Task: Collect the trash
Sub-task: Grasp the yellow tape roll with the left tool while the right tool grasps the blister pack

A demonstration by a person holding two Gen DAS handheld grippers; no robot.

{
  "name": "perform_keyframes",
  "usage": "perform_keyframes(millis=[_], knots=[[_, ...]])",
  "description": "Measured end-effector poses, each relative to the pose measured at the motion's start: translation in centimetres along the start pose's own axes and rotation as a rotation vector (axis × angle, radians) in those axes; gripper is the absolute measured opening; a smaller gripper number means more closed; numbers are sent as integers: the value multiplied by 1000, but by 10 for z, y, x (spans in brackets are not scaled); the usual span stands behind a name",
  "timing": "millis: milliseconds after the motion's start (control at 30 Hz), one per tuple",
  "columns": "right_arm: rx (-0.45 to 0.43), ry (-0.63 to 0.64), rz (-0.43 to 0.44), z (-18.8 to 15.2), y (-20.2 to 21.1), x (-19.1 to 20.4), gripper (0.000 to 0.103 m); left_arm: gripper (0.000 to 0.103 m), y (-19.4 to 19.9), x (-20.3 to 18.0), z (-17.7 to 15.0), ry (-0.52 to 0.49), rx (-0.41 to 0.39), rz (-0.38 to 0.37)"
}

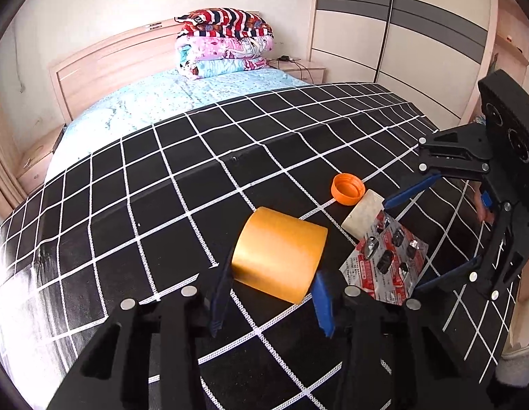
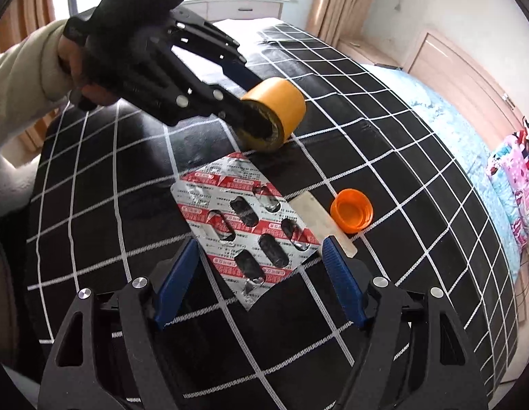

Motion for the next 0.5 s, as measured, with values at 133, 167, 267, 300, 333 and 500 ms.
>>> perform_keyframes(millis=[133,167,267,300,333,500], knots=[[-17,21,-20,2,8,-2,79,40,6,4,-1,-6,-9,18],[-28,29,-8,4,11,-1,79,40,8,5,-1,-5,-11,20],[-35,81,17,13,7,2,79,40,13,7,-3,2,-17,17],[-28,96,25,16,3,2,79,40,15,7,-5,4,-17,18],[-16,114,36,19,-1,3,79,40,16,6,-6,5,-16,19],[-2,143,66,24,-13,3,79,40,25,9,-10,6,-20,20]])
Point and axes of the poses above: each gripper's, at about its wrist camera, not at the fingertips, and y roughly against the way its jaws point, x to its left, z to its top, the point moved 8 cm from there along -y, roughly the way its jaws point, and after that the axes turned 8 degrees about y, right-handed, at the moved point
